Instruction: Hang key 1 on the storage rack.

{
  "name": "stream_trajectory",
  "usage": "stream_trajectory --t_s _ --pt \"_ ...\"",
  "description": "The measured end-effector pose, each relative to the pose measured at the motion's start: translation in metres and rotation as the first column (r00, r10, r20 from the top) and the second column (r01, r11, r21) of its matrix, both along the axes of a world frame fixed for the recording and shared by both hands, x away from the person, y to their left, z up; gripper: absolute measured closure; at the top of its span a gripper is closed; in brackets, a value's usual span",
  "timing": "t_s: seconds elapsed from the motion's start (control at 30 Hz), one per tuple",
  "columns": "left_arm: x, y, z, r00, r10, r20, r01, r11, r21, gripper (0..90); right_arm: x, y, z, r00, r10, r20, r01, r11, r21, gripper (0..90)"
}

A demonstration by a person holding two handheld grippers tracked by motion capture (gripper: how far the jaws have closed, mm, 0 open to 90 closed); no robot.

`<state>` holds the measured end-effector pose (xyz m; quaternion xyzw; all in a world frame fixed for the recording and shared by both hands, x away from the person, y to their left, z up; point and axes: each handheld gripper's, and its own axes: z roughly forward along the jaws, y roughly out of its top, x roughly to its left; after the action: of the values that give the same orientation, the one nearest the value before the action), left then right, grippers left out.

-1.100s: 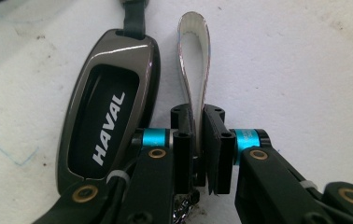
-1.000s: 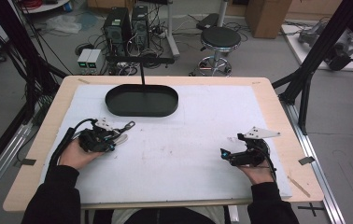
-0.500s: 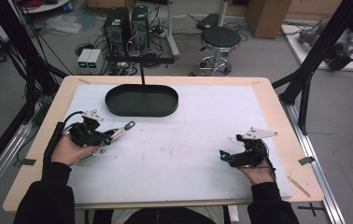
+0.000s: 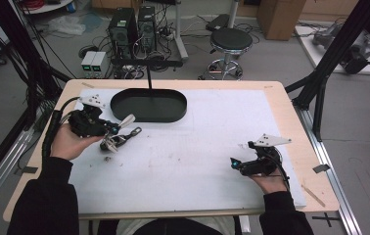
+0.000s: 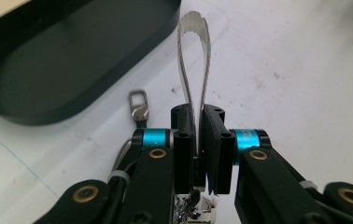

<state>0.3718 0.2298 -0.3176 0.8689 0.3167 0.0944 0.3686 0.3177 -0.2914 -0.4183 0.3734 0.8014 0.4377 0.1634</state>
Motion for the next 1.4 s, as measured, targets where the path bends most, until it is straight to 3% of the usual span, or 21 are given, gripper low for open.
stream_trajectory --t_s 0.23,0.5,0.77,0.97,1.07,1.33,1.4 --pt "0.011 -0.016 0.028 0.9972 -0.041 0.063 0.039 0.9988 0.028 82.6 -0.002 -0.003 0.001 0.9998 -0.019 0.006 0.019 1.0 0.009 0.8" --pt "0.029 -0.031 0.05 0.9943 -0.048 0.095 0.047 0.9988 0.012 82.6 -0.004 -0.007 0.002 0.9992 -0.039 0.009 0.038 0.999 0.019 0.8" --pt "0.046 -0.044 0.049 0.9943 -0.047 0.095 0.048 0.9988 -0.008 82.6 -0.003 -0.002 0.001 0.9997 -0.026 0.005 0.026 1.0 0.008 0.8" --pt "0.062 -0.049 0.047 0.9946 -0.01 0.103 0.011 0.9998 -0.016 82.6 -0.004 -0.001 0.001 0.9994 -0.032 0.012 0.031 0.999 0.008 0.8" --pt "0.069 -0.051 0.049 0.99 -0.025 0.139 0.031 0.9987 -0.041 82.6 -0.004 -0.003 0.001 0.9992 -0.04 0.011 0.04 0.999 0.01 0.8" --pt "0.089 -0.061 0.065 0.9842 -0.027 0.175 0.039 0.997 -0.066 82.6 -0.003 -0.006 0.001 0.9984 -0.054 0.016 0.054 0.998 0.016 0.7" --pt "0.094 -0.065 0.069 0.9815 -0.033 0.189 0.042 0.9982 -0.042 82.6 -0.003 -0.006 0.001 0.9987 -0.05 0.012 0.05 0.999 0.019 0.8"
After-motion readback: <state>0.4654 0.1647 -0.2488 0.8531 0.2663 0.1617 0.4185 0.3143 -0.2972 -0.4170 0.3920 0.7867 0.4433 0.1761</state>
